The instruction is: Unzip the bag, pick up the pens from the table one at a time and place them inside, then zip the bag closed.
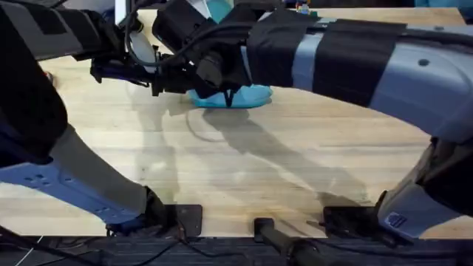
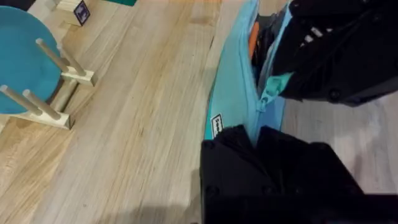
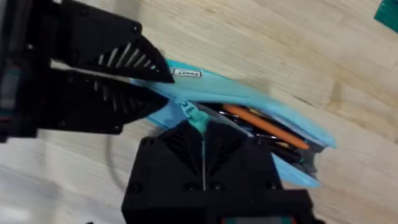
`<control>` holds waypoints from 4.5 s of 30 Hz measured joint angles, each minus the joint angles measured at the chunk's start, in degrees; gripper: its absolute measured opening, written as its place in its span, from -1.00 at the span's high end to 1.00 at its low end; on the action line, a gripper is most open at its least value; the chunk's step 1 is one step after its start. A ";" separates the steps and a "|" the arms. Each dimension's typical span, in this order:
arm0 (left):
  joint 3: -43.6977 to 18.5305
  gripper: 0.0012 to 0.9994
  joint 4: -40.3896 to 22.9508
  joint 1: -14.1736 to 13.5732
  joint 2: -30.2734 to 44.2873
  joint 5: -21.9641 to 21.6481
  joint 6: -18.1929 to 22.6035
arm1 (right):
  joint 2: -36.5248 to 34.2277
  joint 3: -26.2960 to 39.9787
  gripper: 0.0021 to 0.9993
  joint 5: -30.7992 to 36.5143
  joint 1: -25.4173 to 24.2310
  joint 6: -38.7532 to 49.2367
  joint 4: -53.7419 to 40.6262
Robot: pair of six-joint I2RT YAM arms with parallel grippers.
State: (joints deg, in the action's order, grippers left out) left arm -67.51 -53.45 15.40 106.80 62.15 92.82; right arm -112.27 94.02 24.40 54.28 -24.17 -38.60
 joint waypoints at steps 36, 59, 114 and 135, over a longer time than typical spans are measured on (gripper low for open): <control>0.02 0.92 -0.26 -0.48 0.00 -0.50 0.00 | 0.00 0.96 0.94 -18.03 -10.67 10.78 -7.99; 0.02 0.92 0.00 -0.59 0.00 -0.48 0.00 | 0.00 1.31 0.94 -20.81 -15.45 12.05 -11.88; 0.02 0.92 0.15 -0.63 0.00 -0.18 0.00 | 0.02 1.40 0.94 -24.26 -30.93 15.65 -20.34; 0.02 0.92 0.13 -1.66 0.00 0.80 -0.01 | 0.01 1.15 0.94 -33.92 -43.22 17.91 -21.75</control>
State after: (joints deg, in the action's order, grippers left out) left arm -67.48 -53.32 13.74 106.80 62.95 92.81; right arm -112.26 95.16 -9.51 11.06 -6.25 -60.35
